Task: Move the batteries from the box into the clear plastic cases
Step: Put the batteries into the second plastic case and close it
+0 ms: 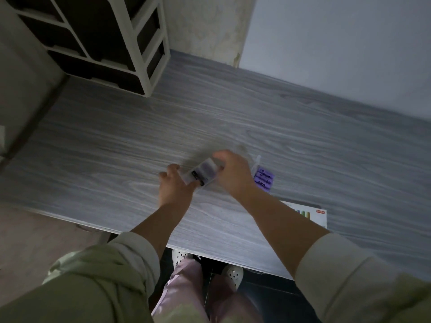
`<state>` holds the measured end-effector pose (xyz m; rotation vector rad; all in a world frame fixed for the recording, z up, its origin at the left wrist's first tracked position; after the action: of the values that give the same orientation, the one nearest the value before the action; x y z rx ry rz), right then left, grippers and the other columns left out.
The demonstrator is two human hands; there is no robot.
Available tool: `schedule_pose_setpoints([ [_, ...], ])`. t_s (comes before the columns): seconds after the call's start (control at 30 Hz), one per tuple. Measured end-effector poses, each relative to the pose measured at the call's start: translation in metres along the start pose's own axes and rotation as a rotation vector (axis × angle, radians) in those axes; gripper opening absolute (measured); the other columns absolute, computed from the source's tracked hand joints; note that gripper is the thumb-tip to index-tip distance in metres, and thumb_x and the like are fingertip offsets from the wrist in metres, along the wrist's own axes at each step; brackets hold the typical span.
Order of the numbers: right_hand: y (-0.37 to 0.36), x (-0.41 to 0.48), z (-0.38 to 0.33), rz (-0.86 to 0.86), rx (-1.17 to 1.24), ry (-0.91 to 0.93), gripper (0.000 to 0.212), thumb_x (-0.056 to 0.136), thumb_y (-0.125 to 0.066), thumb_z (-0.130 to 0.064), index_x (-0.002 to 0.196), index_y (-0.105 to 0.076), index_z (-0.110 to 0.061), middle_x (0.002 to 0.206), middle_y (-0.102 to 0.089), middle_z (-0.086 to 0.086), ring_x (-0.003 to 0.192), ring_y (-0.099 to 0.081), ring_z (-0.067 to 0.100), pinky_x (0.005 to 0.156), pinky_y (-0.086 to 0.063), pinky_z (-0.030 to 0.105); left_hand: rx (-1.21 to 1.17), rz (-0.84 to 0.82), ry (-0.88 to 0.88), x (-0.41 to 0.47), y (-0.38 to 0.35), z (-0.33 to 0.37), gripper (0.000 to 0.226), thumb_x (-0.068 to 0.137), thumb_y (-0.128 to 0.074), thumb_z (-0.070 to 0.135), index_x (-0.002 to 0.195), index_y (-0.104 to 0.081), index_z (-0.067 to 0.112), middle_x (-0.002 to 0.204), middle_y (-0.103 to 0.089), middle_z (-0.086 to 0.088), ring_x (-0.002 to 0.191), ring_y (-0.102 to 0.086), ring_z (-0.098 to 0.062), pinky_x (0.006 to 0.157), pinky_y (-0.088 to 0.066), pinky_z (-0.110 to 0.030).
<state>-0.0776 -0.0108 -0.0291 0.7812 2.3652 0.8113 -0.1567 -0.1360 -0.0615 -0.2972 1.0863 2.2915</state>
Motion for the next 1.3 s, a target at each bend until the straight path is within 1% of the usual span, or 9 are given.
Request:
schedule_pose_setpoints([
  [0.1, 0.031, 0.006, 0.018, 0.108, -0.049, 0.027, 0.040, 0.086, -0.046, 0.005, 0.113, -0.067, -0.014, 0.113, -0.069, 0.003, 0.107, -0.061, 0.019, 0.085, -0.035, 0.013, -0.016, 0.096, -0.129, -0.008, 0.001, 0.020, 0.036, 0.092, -0.058, 0.022, 0.126, -0.051, 0.016, 0.124, -0.050, -0.011, 0.092, -0.056, -0.022, 0.073, -0.041, -0.030],
  [0.23, 0.067, 0.004, 0.051, 0.184, 0.003, -0.005, 0.042, 0.087, -0.042, 0.009, 0.107, -0.071, -0.013, 0.109, -0.070, 0.005, 0.093, -0.061, 0.015, 0.072, -0.032, 0.000, -0.043, -0.080, -0.190, -0.021, -0.025, 0.053, 0.017, 0.095, -0.050, 0.021, 0.108, -0.061, 0.016, 0.094, -0.062, 0.000, 0.079, -0.056, -0.016, 0.067, -0.038, -0.024],
  [0.33, 0.081, 0.003, 0.072, 0.111, 0.043, -0.069, 0.045, 0.091, -0.037, 0.008, 0.114, -0.067, -0.015, 0.110, -0.066, 0.007, 0.084, -0.061, 0.017, 0.063, -0.035, -0.002, -0.316, -0.308, 0.134, -0.037, -0.054, 0.067, 0.021, 0.098, -0.047, 0.025, 0.109, -0.057, 0.011, 0.083, -0.061, -0.006, 0.066, -0.057, -0.020, 0.060, -0.046, -0.028],
  [0.47, 0.086, 0.006, 0.088, -0.067, 0.003, -0.047, 0.047, 0.094, -0.034, 0.004, 0.128, -0.057, -0.019, 0.130, -0.059, 0.007, 0.115, -0.057, 0.023, 0.084, -0.038, 0.016, -0.543, -0.476, 0.438, -0.050, -0.075, 0.075, 0.033, 0.100, -0.043, 0.036, 0.117, -0.051, 0.009, 0.096, -0.066, -0.013, 0.075, -0.065, -0.022, 0.066, -0.057, -0.031],
  [0.6, 0.093, 0.004, 0.099, -0.119, 0.039, -0.061, 0.040, 0.098, -0.036, -0.004, 0.129, -0.054, -0.022, 0.125, -0.061, 0.003, 0.098, -0.055, 0.013, 0.067, -0.039, 0.014, -0.585, -0.388, 0.403, -0.049, -0.083, 0.080, 0.028, 0.099, -0.048, 0.027, 0.115, -0.055, 0.006, 0.101, -0.066, -0.014, 0.081, -0.064, -0.022, 0.075, -0.056, -0.034],
  [0.83, 0.101, -0.008, 0.111, -0.074, 0.043, -0.098, 0.021, 0.099, -0.045, -0.026, 0.106, -0.061, -0.014, 0.096, -0.065, -0.002, 0.084, -0.058, 0.009, 0.077, -0.040, 0.026, -0.529, -0.212, 0.296, -0.030, -0.080, 0.084, 0.019, 0.098, -0.050, 0.022, 0.109, -0.060, 0.010, 0.102, -0.063, -0.008, 0.088, -0.062, -0.020, 0.086, -0.055, -0.038],
  [0.97, 0.099, -0.017, 0.112, -0.050, 0.134, -0.113, 0.021, 0.094, -0.052, -0.028, 0.101, -0.065, -0.013, 0.099, -0.067, 0.001, 0.093, -0.060, 0.015, 0.088, -0.046, 0.033, -0.505, -0.222, 0.245, -0.024, -0.076, 0.083, 0.025, 0.097, -0.052, 0.022, 0.117, -0.061, 0.010, 0.102, -0.063, -0.004, 0.090, -0.061, -0.019, 0.087, -0.052, -0.038],
  [1.17, 0.087, -0.025, 0.118, -0.076, 0.167, -0.156, 0.016, 0.080, -0.071, -0.029, 0.072, -0.058, -0.028, 0.077, -0.062, -0.009, 0.077, -0.064, 0.006, 0.060, -0.039, 0.018, -0.418, -0.227, 0.175, -0.023, -0.074, 0.072, 0.033, 0.095, -0.056, 0.020, 0.127, -0.061, 0.022, 0.103, -0.062, 0.006, 0.090, -0.055, -0.014, 0.095, -0.049, -0.038],
  [1.3, 0.079, -0.029, 0.121, -0.105, 0.162, -0.164, 0.019, 0.074, -0.076, -0.022, 0.089, -0.064, -0.022, 0.085, -0.063, -0.009, 0.078, -0.060, 0.002, 0.059, -0.040, 0.013, -0.386, -0.220, 0.180, -0.025, -0.076, 0.063, 0.036, 0.092, -0.056, 0.009, 0.126, -0.063, 0.022, 0.111, -0.062, 0.000, 0.086, -0.056, -0.015, 0.088, -0.049, -0.030],
])
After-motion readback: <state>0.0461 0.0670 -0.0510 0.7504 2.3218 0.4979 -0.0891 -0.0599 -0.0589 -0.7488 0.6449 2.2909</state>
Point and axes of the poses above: each hand's wrist, its own x-axis towards the middle knuckle, its own y-axis out of the back of the hand, z = x × y, the point moved 1 cm from there along x, towards the middle knuckle
